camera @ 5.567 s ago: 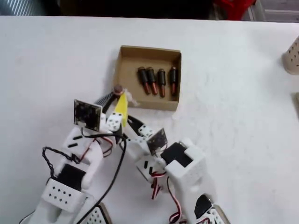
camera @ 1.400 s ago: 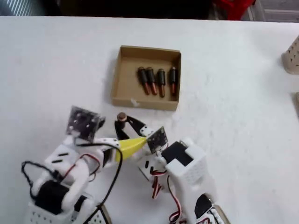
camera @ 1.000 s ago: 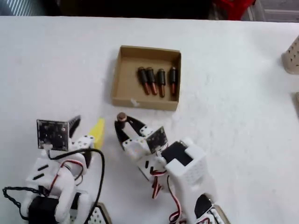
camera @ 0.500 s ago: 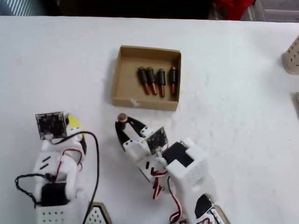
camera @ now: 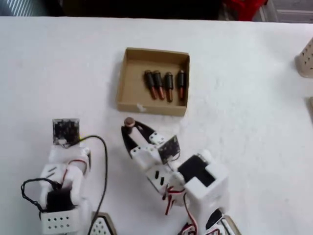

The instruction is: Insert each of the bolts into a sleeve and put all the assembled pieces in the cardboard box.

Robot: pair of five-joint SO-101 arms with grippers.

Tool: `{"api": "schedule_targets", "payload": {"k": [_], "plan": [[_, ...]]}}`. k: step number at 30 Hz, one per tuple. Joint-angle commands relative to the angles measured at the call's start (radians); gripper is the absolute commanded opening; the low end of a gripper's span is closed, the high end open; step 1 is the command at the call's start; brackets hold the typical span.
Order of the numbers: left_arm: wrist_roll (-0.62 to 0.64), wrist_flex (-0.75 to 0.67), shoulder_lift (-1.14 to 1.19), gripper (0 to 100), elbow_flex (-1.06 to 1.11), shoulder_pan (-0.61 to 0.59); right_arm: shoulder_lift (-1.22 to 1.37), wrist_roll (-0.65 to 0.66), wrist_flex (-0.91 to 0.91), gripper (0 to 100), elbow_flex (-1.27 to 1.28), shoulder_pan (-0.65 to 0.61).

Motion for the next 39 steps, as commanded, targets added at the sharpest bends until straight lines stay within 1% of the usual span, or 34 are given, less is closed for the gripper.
{"api": "schedule_targets", "payload": {"k": [1,5,11,15,19,23,27,30,33,36,39], "plan": [[-0.074,0.08,-0.01,3,-0.005,-0.012,-0.116,-0.028,0.061,1.6,0.006,0.056],[-0.117,0.155,-0.01,2,-0.003,-0.012,-0.271,-0.112,0.219,1.6,0.037,0.101],[-0.21,0.169,-0.01,2,-0.003,-0.012,-0.568,-0.11,0.529,1.6,0.094,0.136],[-0.175,0.221,-0.01,3,-0.003,-0.013,-0.769,-0.109,0.792,1.7,0.087,0.208],[-0.17,0.233,-0.01,2,-0.003,0.001,-0.969,-0.112,1.009,1.7,0.087,0.266],[-0.172,0.275,-0.01,2,-0.003,0.005,-1.147,-0.112,1.239,1.8,0.086,0.278],[-0.175,0.328,-0.01,2,-0.003,0.005,-1.308,-0.109,1.432,1.8,0.078,0.28],[-0.175,0.328,-0.01,2,-0.003,0.005,-1.399,-0.107,1.603,1.8,0.038,0.282],[-0.173,0.328,-0.01,2,-0.003,0.004,-1.457,-0.107,1.773,1.8,-0.035,0.312],[-0.173,0.328,-0.01,2,-0.003,0.004,-1.458,-0.107,1.92,1.8,-0.14,0.352],[-0.173,0.328,-0.01,2,-0.003,0.004,-1.417,-0.107,2.025,1.8,-0.242,0.367]]}}
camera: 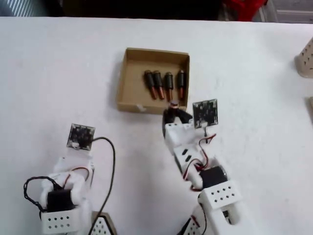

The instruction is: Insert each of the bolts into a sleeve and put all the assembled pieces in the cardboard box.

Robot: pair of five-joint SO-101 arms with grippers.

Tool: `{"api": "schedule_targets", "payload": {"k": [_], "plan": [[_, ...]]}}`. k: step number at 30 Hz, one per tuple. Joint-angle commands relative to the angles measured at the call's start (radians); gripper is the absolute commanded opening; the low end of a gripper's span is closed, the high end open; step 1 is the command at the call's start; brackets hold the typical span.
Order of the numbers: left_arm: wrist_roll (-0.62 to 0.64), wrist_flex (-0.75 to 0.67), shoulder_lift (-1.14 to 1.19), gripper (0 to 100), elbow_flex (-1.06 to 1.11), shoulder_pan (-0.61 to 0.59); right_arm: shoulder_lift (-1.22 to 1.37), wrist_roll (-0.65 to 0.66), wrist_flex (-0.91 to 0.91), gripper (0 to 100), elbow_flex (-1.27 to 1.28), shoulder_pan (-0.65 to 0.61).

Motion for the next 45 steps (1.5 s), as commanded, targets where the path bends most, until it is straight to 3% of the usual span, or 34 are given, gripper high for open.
{"api": "schedule_targets", "payload": {"k": [1,13,21,30,45], "plan": [[0.009,0.008,-0.01,2,-0.003,0.004,0.022,-0.008,0.105,1.8,-0.175,0.018],[0.009,0.008,-0.01,2,-0.003,0.002,0.438,0.106,0.417,1.8,-0.657,0.054],[0.009,0.008,-0.01,2,-0.003,0.001,0.811,0.106,0.622,1.8,-1.068,0.15],[0.009,0.008,-0.01,2,-0.003,0.001,1.236,0.106,0.817,1.8,-1.514,0.16],[0.009,0.008,-0.01,2,-0.003,-0.001,1.842,0.098,0.9,1.8,-2.134,0.154]]}}
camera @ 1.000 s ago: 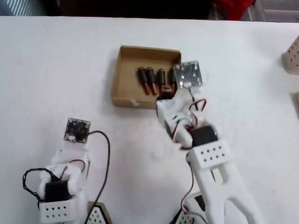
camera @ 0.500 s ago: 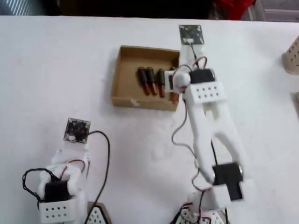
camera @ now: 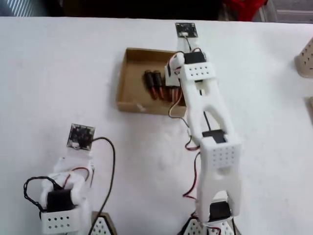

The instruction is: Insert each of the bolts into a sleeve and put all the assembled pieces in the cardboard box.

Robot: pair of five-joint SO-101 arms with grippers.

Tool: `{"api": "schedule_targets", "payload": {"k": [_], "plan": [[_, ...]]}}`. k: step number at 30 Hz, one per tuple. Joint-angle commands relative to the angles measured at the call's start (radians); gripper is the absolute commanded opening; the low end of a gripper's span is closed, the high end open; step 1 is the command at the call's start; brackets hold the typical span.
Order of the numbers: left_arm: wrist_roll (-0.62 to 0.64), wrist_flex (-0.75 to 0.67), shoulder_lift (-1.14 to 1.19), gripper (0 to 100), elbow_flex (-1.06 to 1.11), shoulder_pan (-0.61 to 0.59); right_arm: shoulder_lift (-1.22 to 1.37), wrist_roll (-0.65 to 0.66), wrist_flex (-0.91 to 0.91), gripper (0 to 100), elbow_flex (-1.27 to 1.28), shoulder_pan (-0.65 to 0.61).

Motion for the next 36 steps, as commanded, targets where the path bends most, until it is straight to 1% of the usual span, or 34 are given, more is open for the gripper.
{"api": "schedule_targets", "payload": {"k": [1,11,14,18,20,21,23,28,31,34,36], "plan": [[0.009,0.008,-0.01,2,-0.003,-0.001,0.076,0.008,0.008,1.8,-0.199,0.005],[0.008,0.008,-0.01,2,-0.003,0.001,0.329,0.014,0.107,2.6,-0.522,0.005],[0.006,0.008,-0.01,2,-0.003,0.001,0.363,0.014,0.139,11.0,-0.594,0.005],[0.006,0.008,-0.01,2,-0.003,0.001,0.377,0.006,0.242,29.2,-0.677,0.005],[0.006,0.008,-0.01,3,-0.003,0.001,0.375,0.006,0.286,36.7,-0.713,0.005],[0.006,0.008,-0.01,3,-0.003,0.001,0.374,0.006,0.303,39.2,-0.732,0.005],[0.006,0.008,-0.01,3,-0.003,0.001,0.372,0.006,0.328,40.9,-0.776,0.01],[0.005,0.008,-0.01,3,-0.003,0.001,0.374,0.006,0.469,38.5,-0.921,0.013],[0.005,0.008,-0.01,3,-0.003,0.002,0.372,0.006,0.526,34.1,-1.037,0.024],[0.005,0.008,-0.01,3,-0.003,0.002,0.335,0.012,0.526,23.1,-1.028,0.05],[0.005,0.008,-0.01,3,-0.003,0.002,0.306,0.014,0.526,11.8,-1.026,0.071]]}}
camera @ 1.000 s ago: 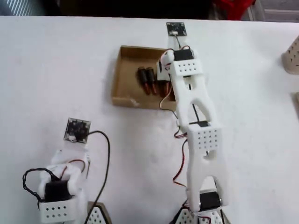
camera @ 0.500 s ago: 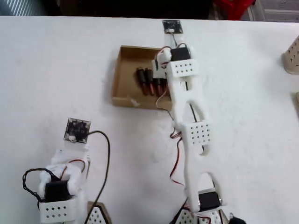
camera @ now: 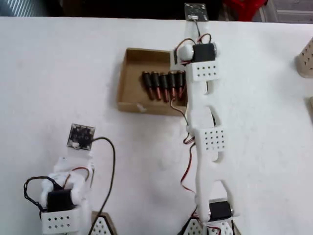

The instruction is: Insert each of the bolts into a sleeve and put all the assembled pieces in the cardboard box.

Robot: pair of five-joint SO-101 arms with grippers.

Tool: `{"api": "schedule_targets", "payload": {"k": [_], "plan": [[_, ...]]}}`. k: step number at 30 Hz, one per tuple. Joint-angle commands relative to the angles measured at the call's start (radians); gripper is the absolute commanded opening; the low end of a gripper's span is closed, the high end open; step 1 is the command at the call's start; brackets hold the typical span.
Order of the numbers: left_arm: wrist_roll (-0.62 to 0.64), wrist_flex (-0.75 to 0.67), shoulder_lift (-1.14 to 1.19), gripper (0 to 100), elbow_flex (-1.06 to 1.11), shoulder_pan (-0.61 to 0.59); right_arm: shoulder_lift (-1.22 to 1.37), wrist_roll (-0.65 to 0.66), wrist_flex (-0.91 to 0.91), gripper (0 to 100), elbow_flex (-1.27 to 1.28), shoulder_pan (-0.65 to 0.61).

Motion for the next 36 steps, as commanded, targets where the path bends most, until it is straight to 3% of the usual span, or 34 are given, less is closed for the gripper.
{"api": "schedule_targets", "payload": {"k": [1,2,4,7,23,36], "plan": [[0.005,0.008,-0.01,3,-0.003,0.002,-0.105,0.014,0.053,4.8,-0.041,0.039],[0.005,0.008,-0.01,3,-0.003,0.002,-0.117,0.014,0.053,0.1,-0.043,0.047],[0.005,0.008,-0.01,3,-0.003,0.002,-0.147,0.014,0.054,4.6,-0.034,0.065],[0.005,0.008,-0.01,3,-0.003,0.002,-0.182,0.014,0.054,1.1,-0.034,0.096],[0.005,0.008,-0.01,3,-0.003,0.004,-0.53,0.015,0.056,1.6,-0.012,0.263],[0.005,0.008,-0.01,3,-0.003,0.004,-1.234,0.017,0.05,1.7,0.816,0.3]]}}
